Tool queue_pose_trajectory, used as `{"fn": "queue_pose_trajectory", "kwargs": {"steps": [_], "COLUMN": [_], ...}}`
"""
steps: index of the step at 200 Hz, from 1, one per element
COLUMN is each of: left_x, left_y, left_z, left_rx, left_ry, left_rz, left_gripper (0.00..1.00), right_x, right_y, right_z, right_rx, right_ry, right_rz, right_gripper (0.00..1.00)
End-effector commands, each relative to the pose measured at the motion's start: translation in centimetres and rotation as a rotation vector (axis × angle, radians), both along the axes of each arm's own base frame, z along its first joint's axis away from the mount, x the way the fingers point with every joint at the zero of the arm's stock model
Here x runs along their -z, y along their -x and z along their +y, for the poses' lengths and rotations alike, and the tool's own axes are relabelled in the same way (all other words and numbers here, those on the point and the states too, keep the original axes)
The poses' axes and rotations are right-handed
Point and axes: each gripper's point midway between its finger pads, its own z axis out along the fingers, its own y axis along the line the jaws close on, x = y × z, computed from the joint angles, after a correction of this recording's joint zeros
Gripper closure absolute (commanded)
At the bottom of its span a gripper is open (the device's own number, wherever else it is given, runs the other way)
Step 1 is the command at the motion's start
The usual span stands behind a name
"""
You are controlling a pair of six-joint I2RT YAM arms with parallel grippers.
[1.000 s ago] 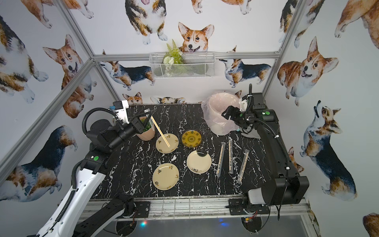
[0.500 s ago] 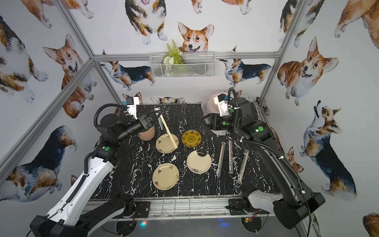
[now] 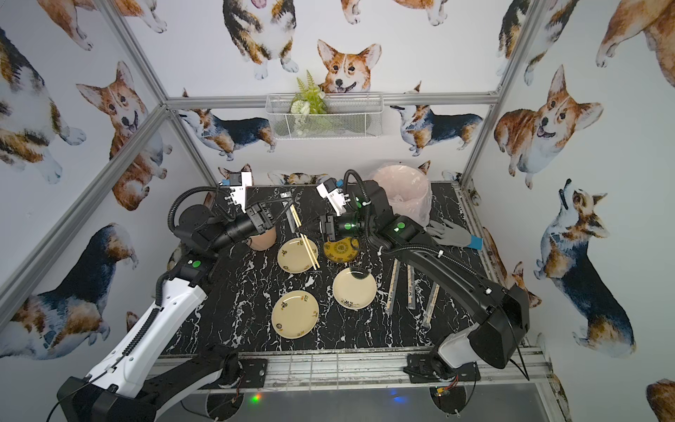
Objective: Remove the packaging of disposable chopsticks
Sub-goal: Place the disposable chopsticks on the plate.
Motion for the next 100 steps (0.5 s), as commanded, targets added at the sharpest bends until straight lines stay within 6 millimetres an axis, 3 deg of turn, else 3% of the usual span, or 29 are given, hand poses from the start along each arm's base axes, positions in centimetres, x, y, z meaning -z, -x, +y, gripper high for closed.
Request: {"fn": "queue_pose_trajectory", "kwargs": {"steps": [1,17,29,40,52,86,100], "left_x": [-0.59,-0.55,-0.58,-0.62,-0.55,-0.61,-0.44], "left_y": [0.33,0.22,0.15,0.13,0.05,-0.12,-0.23], "left_z": [-0.09,-0.10,-0.10,-0.13,-0.08,0.14,0.39], "left_rx": [0.013,0.011,0.011,0.010,0.006,-0.013,-0.034], "left_ry": [0.016,0.015,0.013,0.014,0.012,0.020,0.022], "left_rz": [-0.019,-0.017,-0.019,-0.020,-0.018,-0.009,0.005], "left_gripper": [1.00,1.00,1.00,1.00,1.00,1.00,0.83], "right_x": [-1.95,-1.73,-1.75,-1.74,-1.59,-1.67,-1.19], "right_y": [0.93,1.08,1.35,1.48,1.39,1.48,0.98], "right_z": [0.84,0.92,0.90,0.87,0.77,0.64,0.54], "right_rx": [-0.068,-0.080,-0.092,-0.094,-0.087,-0.082,-0.046], "right_ry": [-0.086,-0.084,-0.091,-0.096,-0.090,-0.089,-0.068], "right_rz": [-0.028,-0.020,-0.025,-0.024,-0.021,-0.016,0.003], "right_gripper": [0.53,0.65,0.69,0.87,1.00,1.00,1.00]}}
